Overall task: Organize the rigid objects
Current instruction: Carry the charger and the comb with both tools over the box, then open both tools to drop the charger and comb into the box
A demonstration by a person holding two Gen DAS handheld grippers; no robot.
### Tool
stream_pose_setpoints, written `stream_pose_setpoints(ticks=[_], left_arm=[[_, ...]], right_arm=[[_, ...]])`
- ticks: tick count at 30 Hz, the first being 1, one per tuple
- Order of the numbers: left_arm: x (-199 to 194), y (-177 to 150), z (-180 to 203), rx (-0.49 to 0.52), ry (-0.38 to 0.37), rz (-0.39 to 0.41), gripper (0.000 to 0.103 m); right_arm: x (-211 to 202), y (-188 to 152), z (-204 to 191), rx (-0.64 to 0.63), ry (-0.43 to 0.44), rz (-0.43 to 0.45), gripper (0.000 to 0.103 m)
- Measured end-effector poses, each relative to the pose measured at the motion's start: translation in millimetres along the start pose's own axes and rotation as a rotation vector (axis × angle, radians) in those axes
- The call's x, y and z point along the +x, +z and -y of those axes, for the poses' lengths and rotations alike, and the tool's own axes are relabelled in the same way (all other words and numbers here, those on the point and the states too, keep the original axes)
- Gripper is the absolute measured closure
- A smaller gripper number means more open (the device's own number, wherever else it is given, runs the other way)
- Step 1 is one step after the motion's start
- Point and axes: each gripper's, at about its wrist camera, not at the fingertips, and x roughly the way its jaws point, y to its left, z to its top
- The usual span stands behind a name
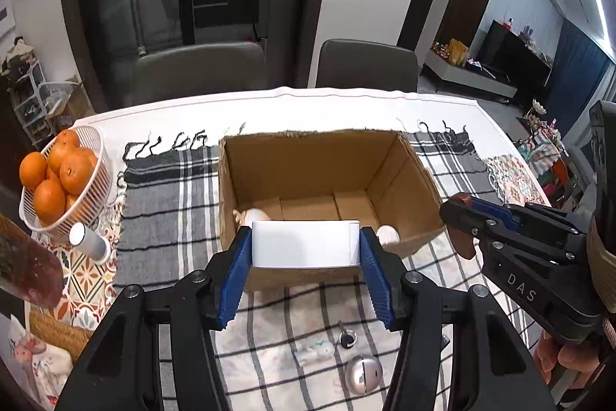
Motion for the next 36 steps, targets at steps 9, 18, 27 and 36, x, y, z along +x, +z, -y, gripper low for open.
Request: stream_pose_setpoints(ticks=[9,18,27,36], left_arm=[[23,22,-7,-0.011,0.018,-0.026,0.049],[52,37,-14,-0.028,0.027,-0.096,0.049],[89,39,-12,-0.018,0.048,-0.179,0.049],[91,31,-7,-0.002,0.072,-0.185,0.049]], right_arm=[[19,22,4,-0.009,0.003,-0.01,0.09],[44,41,7,-0.029,-0.004,-0.061,0.09],[73,42,19,-0.024,-0.004,-0.123,0.09],[90,35,26,-0.003,0.007,-0.177,0.087]])
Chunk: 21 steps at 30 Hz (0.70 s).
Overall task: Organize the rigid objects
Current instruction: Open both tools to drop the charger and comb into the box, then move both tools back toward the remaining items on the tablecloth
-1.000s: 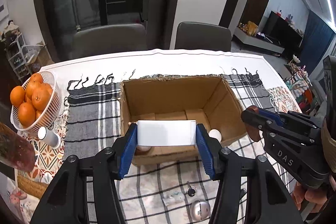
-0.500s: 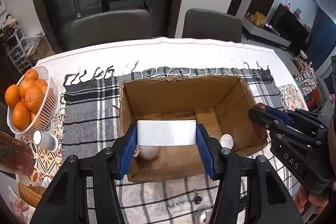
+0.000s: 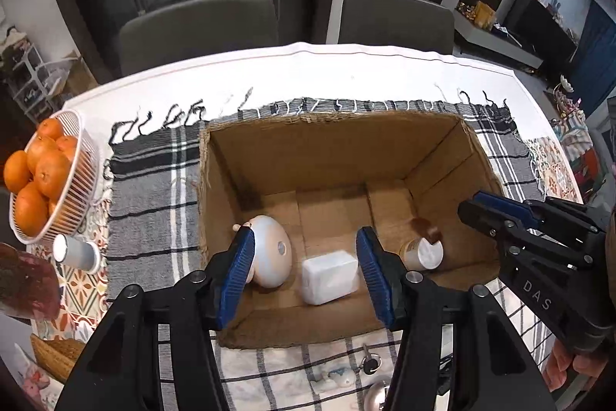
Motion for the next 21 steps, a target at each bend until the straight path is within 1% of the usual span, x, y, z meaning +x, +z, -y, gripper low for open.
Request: stream_pose_setpoints(ticks=[4,5,6,8,11,16,21], left_arm=[[-13,-6,2,0.004,0.013,0.022,0.045],[-17,-9,3,0.005,0.011,0.03,0.045],[-20,-11,4,0.007,0.011,0.035,0.045],[-28,-17,6,0.016,0.012,0.053,0.045],[-37,-26,10,0.021,0.015,0.071,0.044],[-49,-43,18,0.036,0.001,0.091,0.044],[-58,-62,26,0.046,0.015,0.11,0.044]], right_arm=[[-8,-7,-1,0.0,0.009,0.008,0.087],[-10,-8,-1,-0.001,0.009,0.012,0.085],[-15,-11,-2,0.0,0.008,0.017,0.08],[-22,-16,-3,0.0,0.004,0.026,0.075],[-35,-24,-5,-0.006,-0.016,0.044,0.073],[-48,-40,-4,-0.012,-0.027,0.049,0.069],[-59,-59,-2,-0.019,-0.051,0.047,0.064]])
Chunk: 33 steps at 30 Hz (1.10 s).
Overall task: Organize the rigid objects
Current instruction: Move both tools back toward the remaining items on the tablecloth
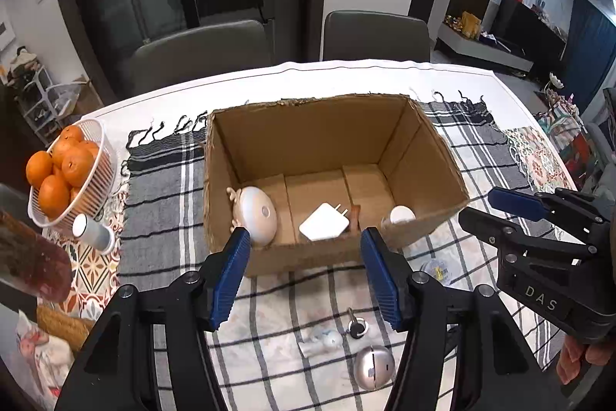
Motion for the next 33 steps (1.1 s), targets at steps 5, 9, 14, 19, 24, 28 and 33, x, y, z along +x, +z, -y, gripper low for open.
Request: stream_pose_setpoints(ticks=[5,9,14,19,24,28,33], left_arm=[[-7,-20,8,0.006,-0.013,-0.012,0.044],[-13,-35,15,0.008,-0.024,-0.021,0.044],[-17,-51,23,0.017,-0.022,-0.036,0.042],[-14,-65,30,0.034,-0.03,-0.065,0.042],[-8,-76,36,0.054,-0.044,-0.115,0.042],[-3,-84,41,0.075,-0.063,-0.16,0.042],[8,-93,44,0.074,-0.072,-0.214,0.04]], right_arm=[[-10,-18,1,-0.016,-0.017,-0.009,0.056],[-16,-33,2,-0.032,-0.022,-0.021,0.052],[-20,-50,3,-0.041,-0.015,-0.045,0.049],[-17,-68,4,-0.041,-0.006,-0.093,0.048],[-12,-81,6,-0.051,-0.019,-0.14,0.046],[-10,-90,6,-0.065,-0.027,-0.181,0.045],[-6,-101,4,-0.088,-0.034,-0.221,0.039]])
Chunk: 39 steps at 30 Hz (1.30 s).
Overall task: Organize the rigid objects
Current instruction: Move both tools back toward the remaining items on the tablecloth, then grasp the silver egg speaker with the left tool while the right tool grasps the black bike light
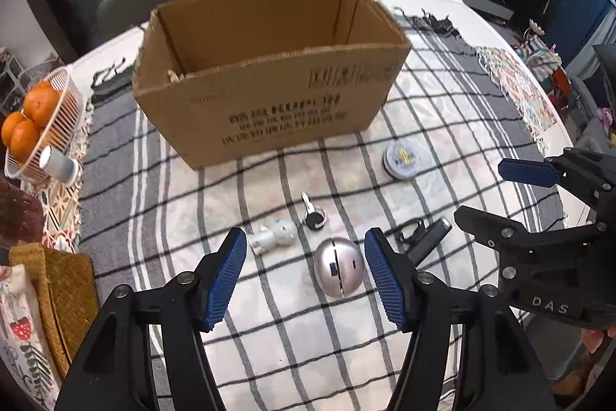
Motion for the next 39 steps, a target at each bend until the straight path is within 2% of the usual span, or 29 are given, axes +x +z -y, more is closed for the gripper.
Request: stream_pose_setpoints(ticks=[6,12,15,20,30,39], left_arm=[[20,-6,2,-0.019,-0.011,-0.063,0.038],[36,-11,7,-0.024,-0.005,-0.093,0.038],[42,-12,10,-0.029,-0.005,-0.107,0.037],[54,-15,15,-0.032,-0.004,-0.136,0.033],[80,-18,19,-0.064,-0.008,-0.186,0.031],[97,-21,23,-0.074,-0.004,-0.225,0.031]], right_arm=[[18,-10,2,0.001,0.006,-0.057,0.039],[37,-23,1,-0.005,0.012,-0.109,0.039],[46,-29,2,0.0,0.031,-0.13,0.032],[58,-34,6,0.005,0.058,-0.143,0.027],[83,-41,5,-0.01,0.076,-0.166,0.027],[99,-41,10,0.006,0.075,-0.149,0.027]])
